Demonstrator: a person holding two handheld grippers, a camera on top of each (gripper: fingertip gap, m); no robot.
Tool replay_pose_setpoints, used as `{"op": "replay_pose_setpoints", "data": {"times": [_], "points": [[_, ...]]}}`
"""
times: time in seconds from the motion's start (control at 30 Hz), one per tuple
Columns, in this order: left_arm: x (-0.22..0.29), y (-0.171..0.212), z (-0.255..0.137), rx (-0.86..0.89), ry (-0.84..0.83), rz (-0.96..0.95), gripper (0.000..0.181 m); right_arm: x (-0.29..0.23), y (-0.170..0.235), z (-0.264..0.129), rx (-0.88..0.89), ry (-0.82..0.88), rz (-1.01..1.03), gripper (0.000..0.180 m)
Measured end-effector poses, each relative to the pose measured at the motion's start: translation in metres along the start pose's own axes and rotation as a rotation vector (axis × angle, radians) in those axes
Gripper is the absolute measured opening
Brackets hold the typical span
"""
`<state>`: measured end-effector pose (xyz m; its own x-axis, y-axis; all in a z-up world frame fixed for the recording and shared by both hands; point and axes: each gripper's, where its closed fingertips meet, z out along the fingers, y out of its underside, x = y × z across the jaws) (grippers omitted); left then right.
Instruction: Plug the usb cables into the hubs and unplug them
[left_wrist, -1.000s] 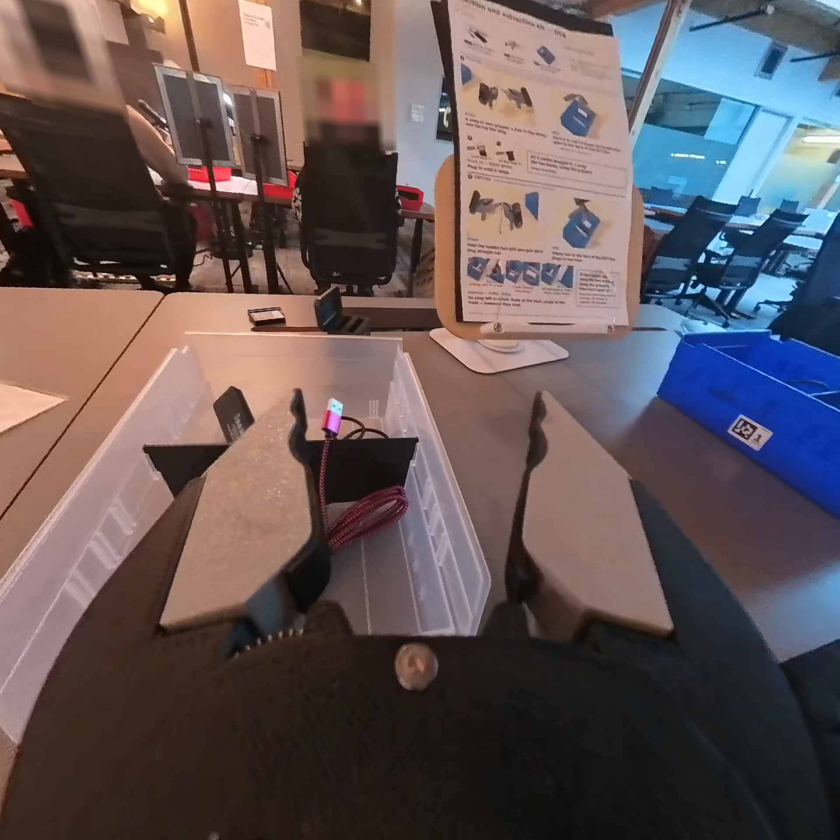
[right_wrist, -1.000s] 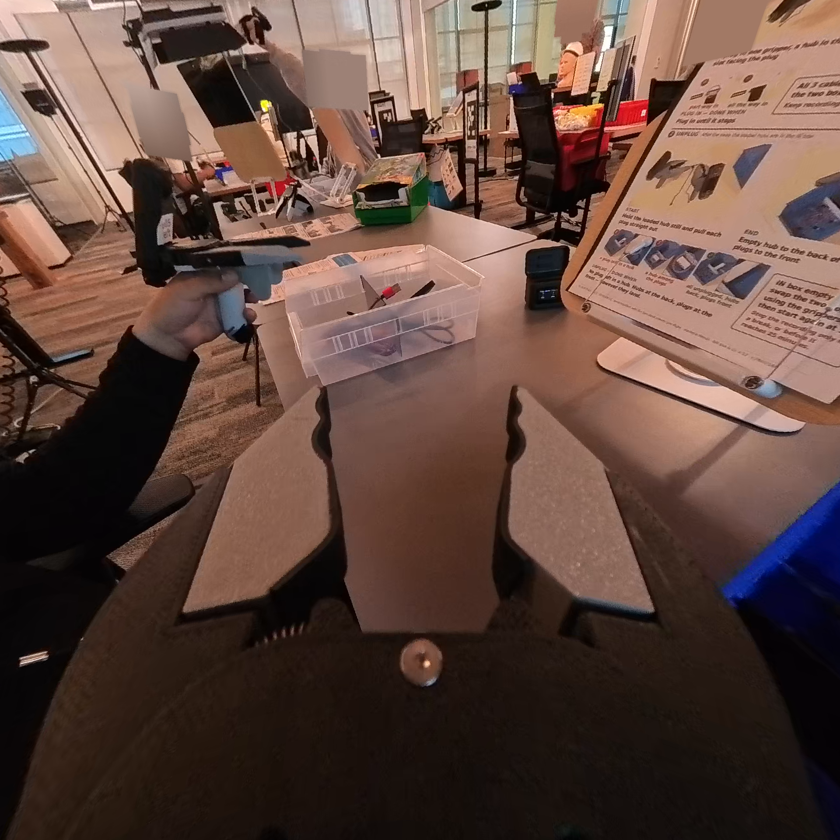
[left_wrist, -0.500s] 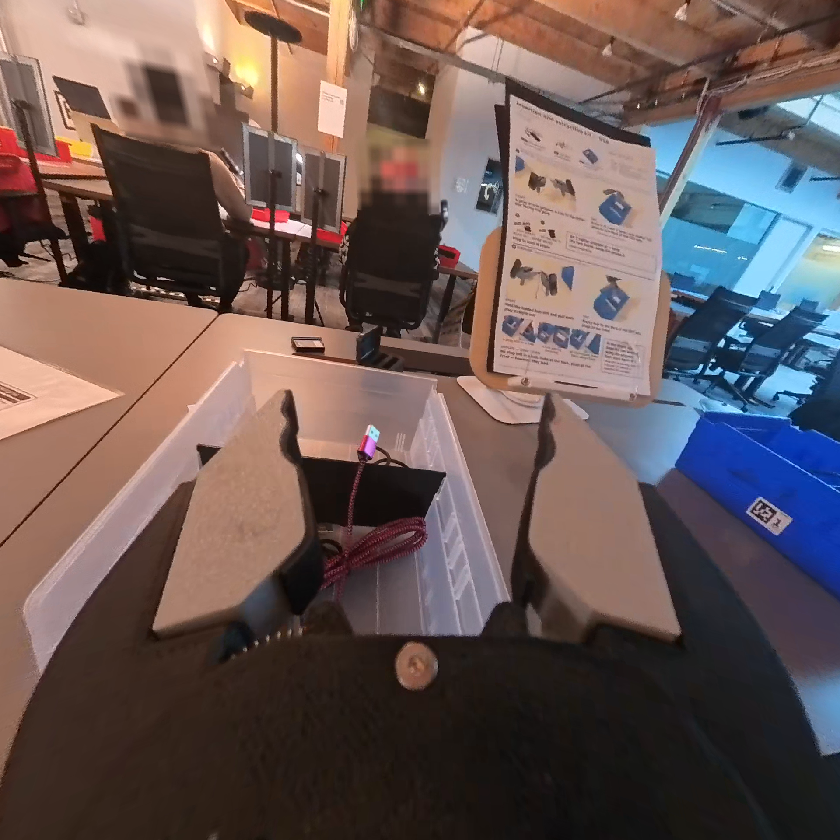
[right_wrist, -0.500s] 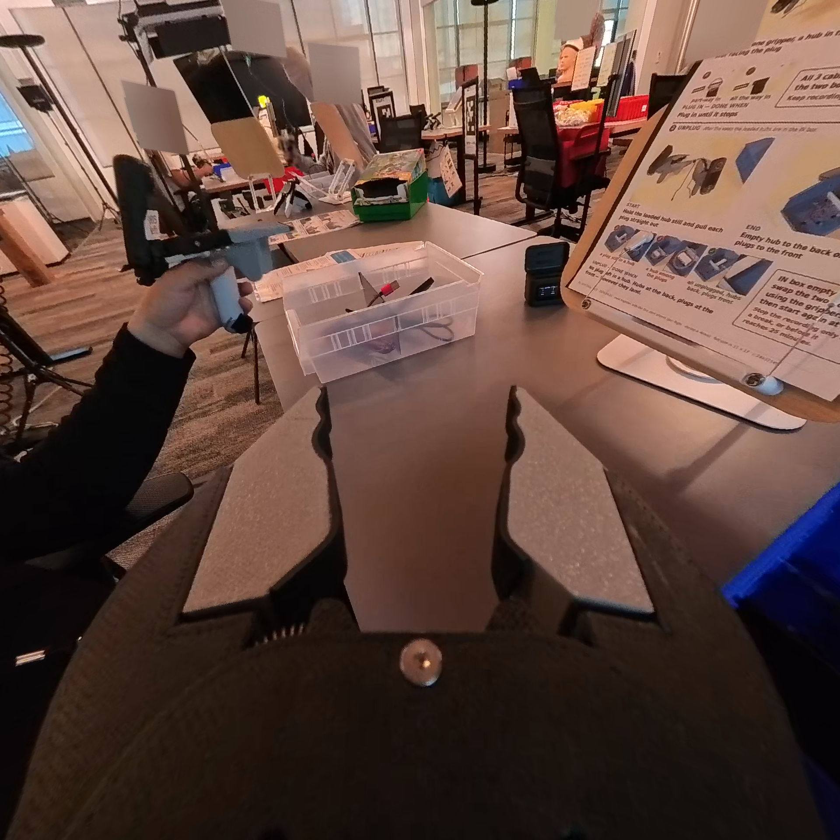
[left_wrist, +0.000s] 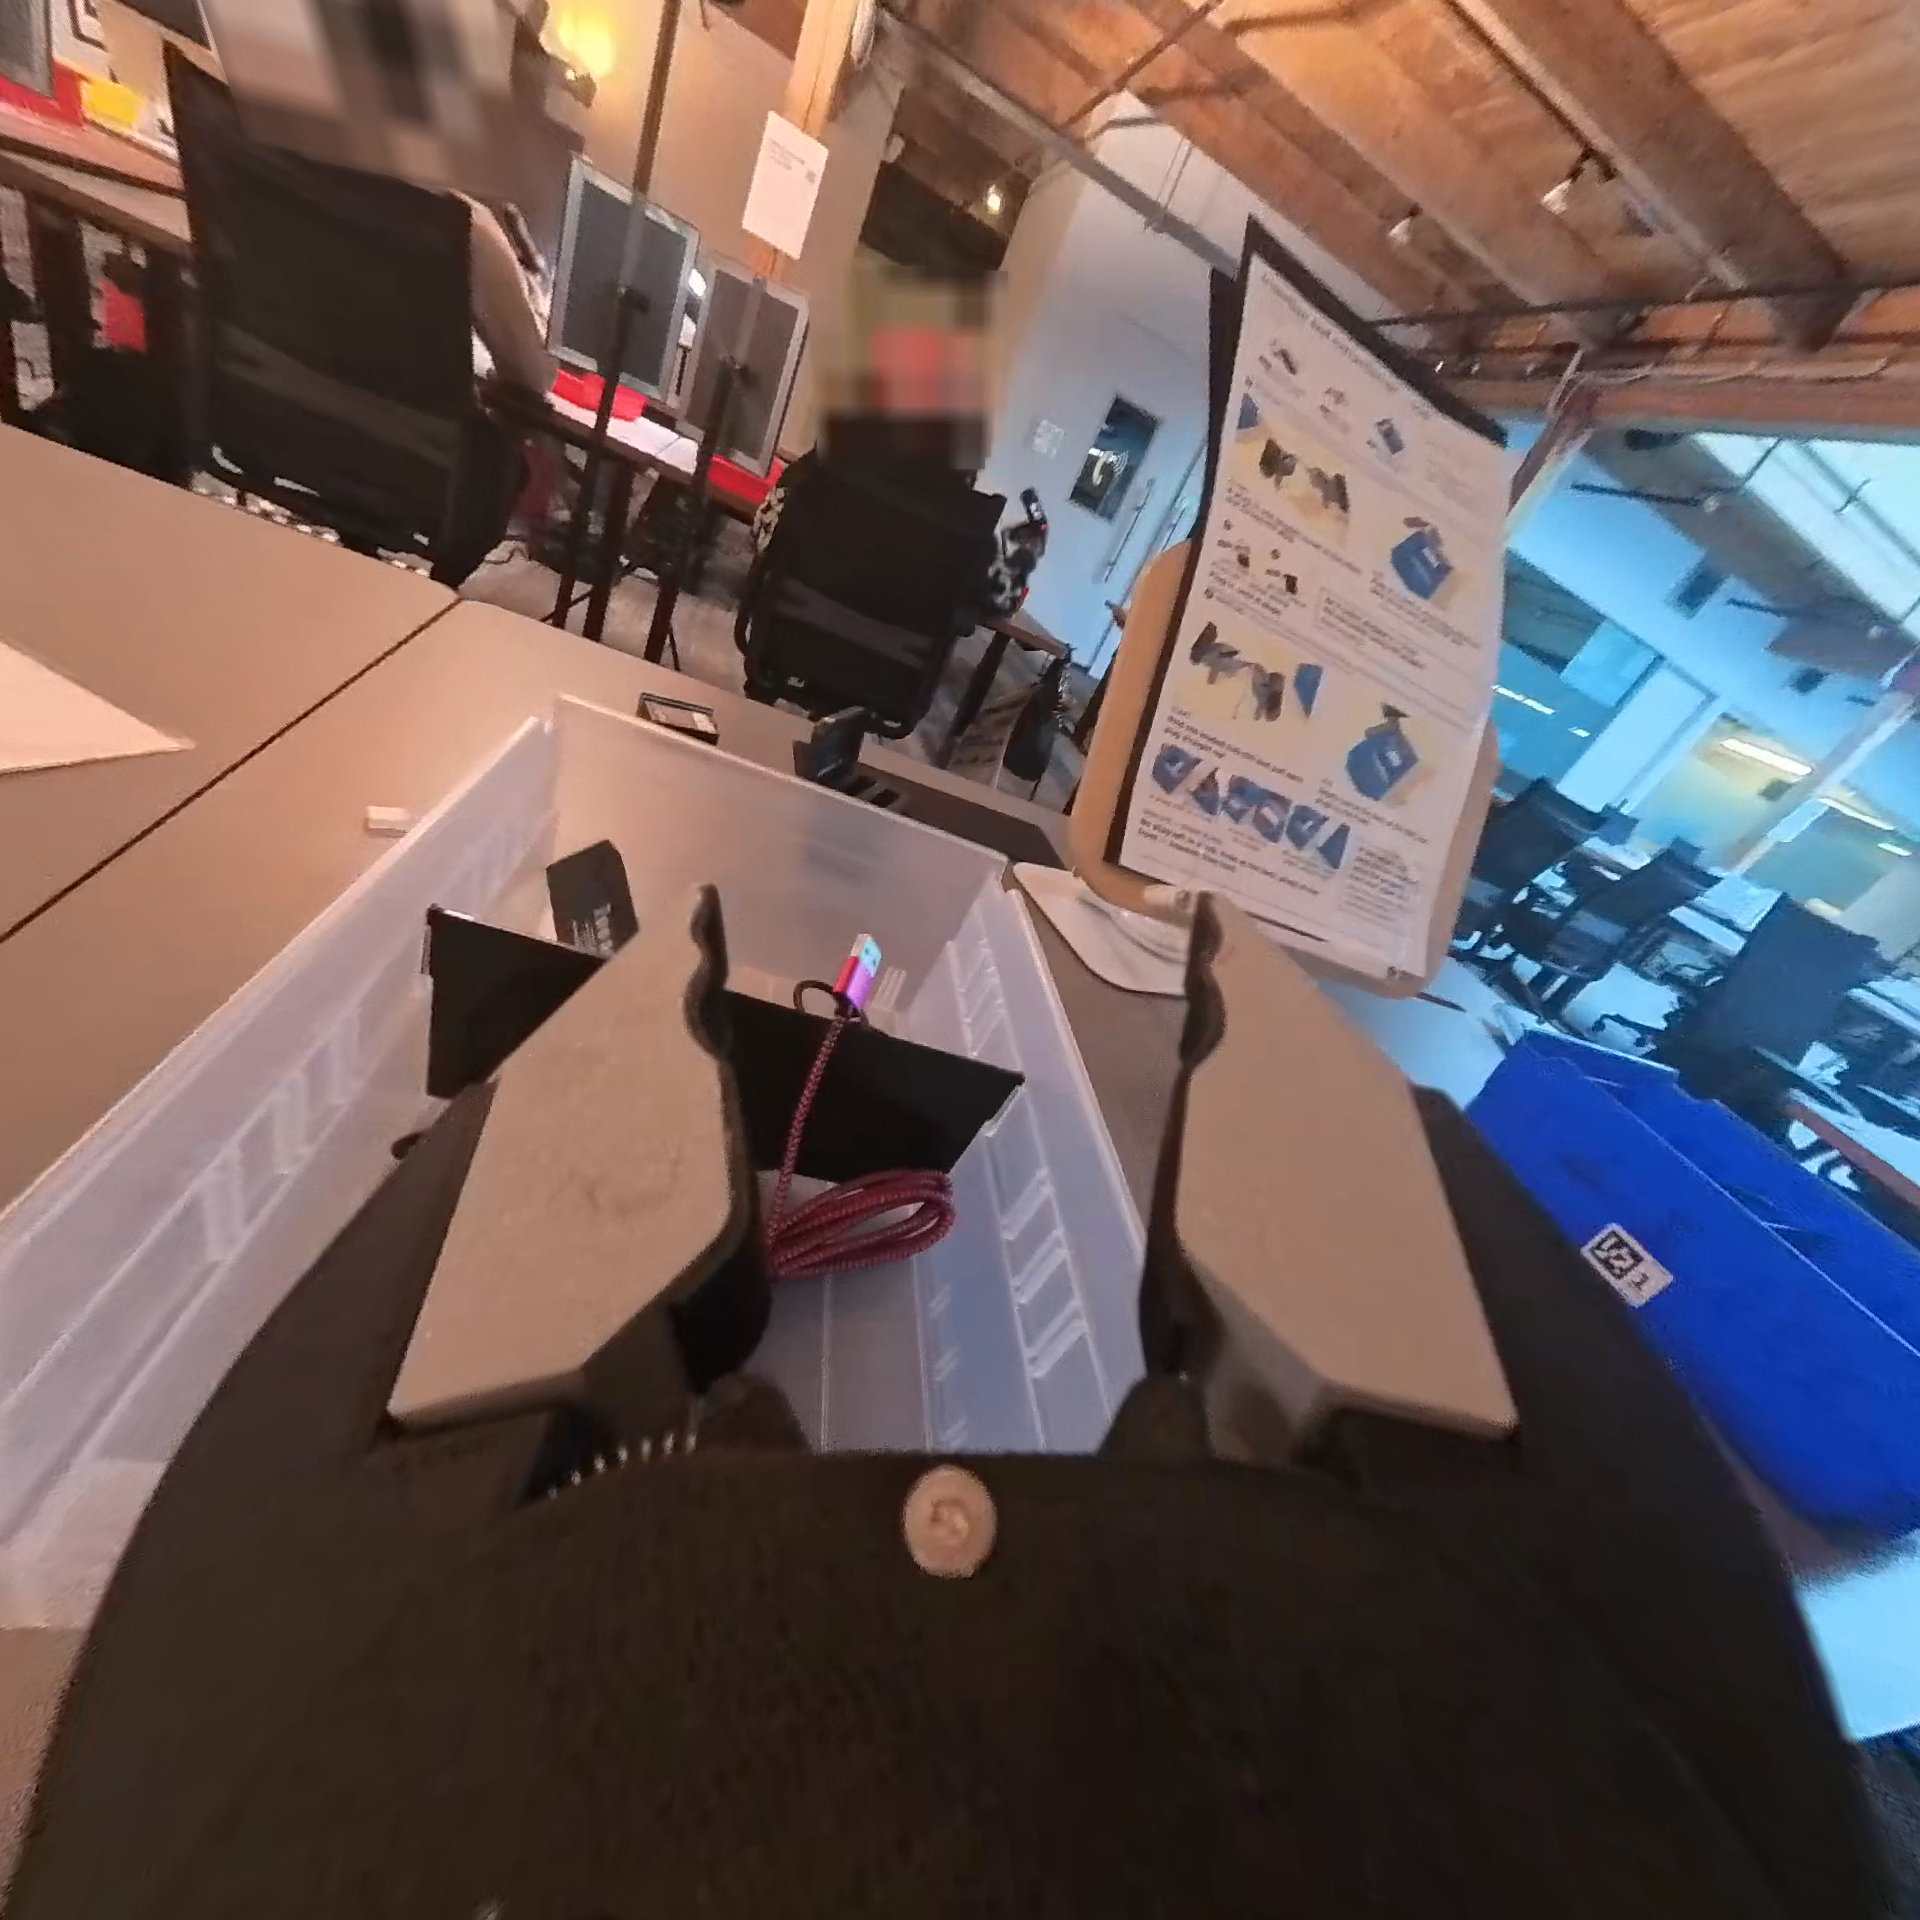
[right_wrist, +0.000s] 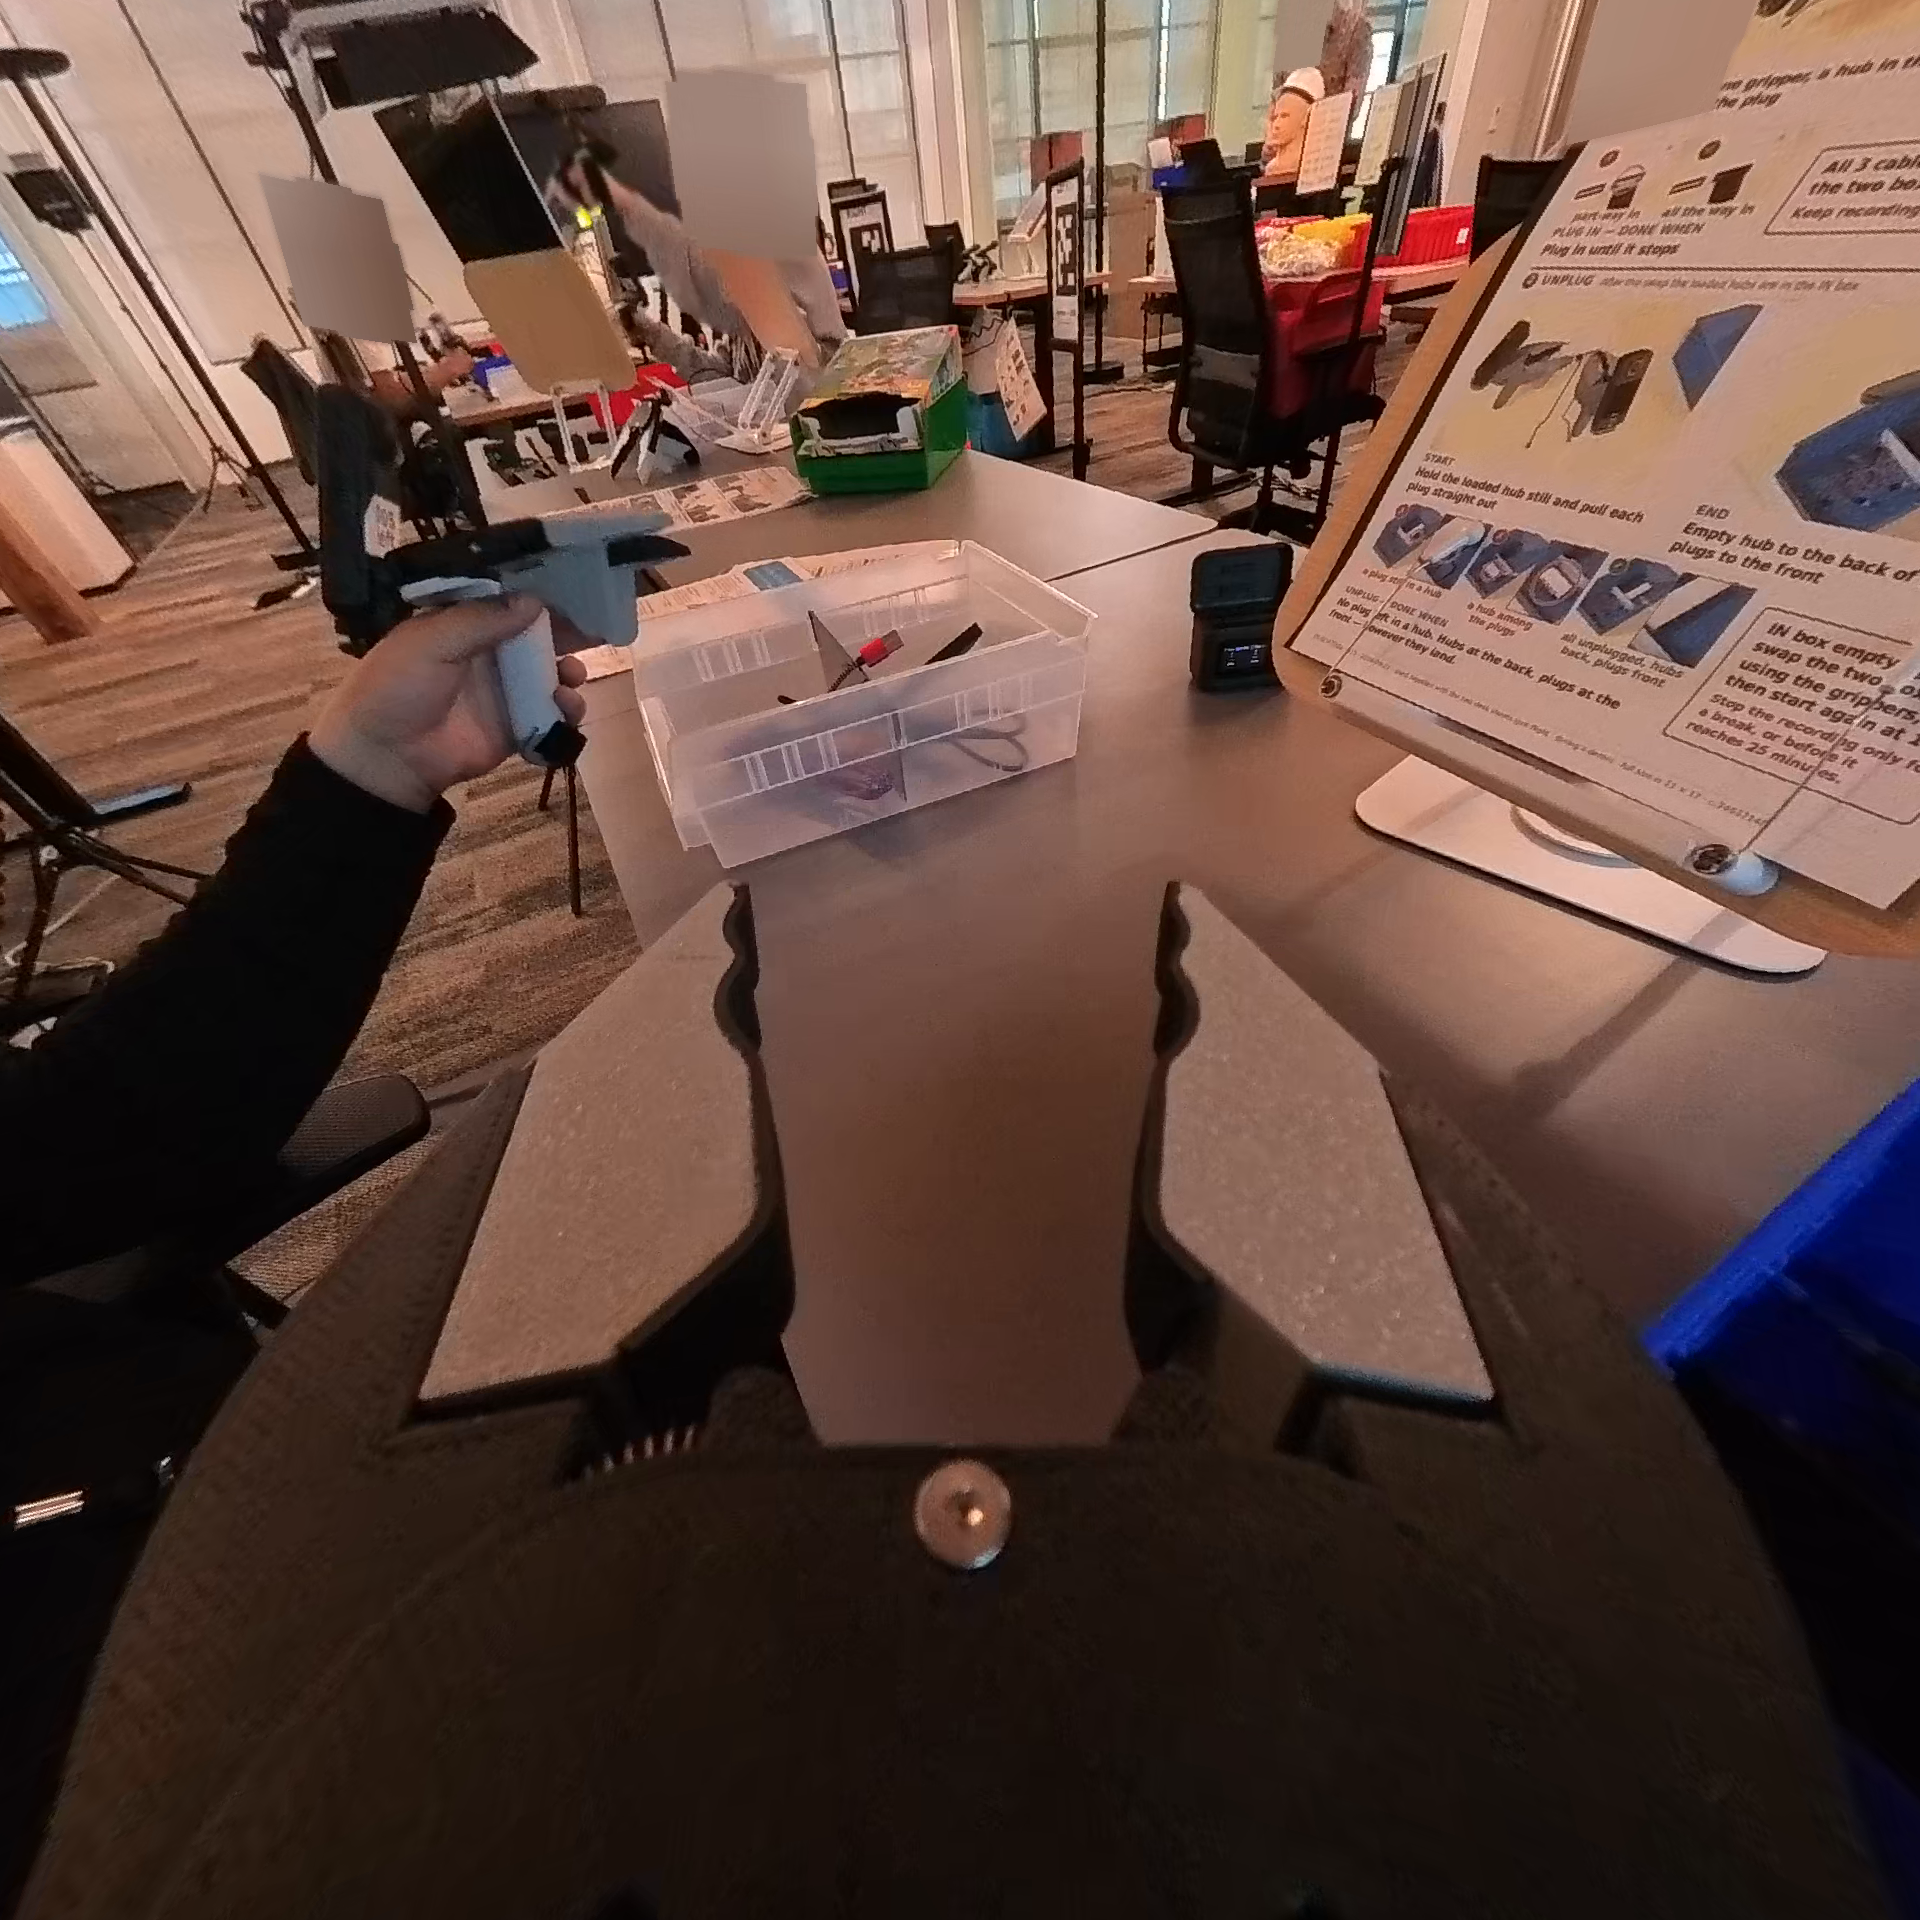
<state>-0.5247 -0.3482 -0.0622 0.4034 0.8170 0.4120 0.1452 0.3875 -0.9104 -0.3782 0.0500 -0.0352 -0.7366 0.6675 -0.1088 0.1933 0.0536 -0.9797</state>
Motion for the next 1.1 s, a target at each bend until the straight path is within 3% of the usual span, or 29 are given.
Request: {"op": "replay_pose_setpoints", "data": {"times": [0.13,0.47,0.83,1.0,1.1], "points": [[0.003,-0.007,-0.005,0.032,0.039,-0.010,0.101,0.000,0.000,0.000,-0.001,0.001,-0.002,0.075],[-0.007,0.005,-0.001,-0.023,-0.012,0.014,0.098,0.000,0.002,0.001,-0.004,0.001,-0.002,0.075],[-0.045,0.012,-0.001,-0.064,-0.267,0.081,0.053,0.003,0.003,0.001,-0.006,0.002,0.005,0.075],[-0.048,0.013,-0.002,-0.072,-0.294,0.096,0.050,0.004,0.007,0.006,-0.022,0.002,0.006,0.075],[-0.068,0.012,-0.009,-0.076,-0.416,0.116,0.045,0.008,0.012,0.008,-0.039,0.013,0.010,0.075]]}}
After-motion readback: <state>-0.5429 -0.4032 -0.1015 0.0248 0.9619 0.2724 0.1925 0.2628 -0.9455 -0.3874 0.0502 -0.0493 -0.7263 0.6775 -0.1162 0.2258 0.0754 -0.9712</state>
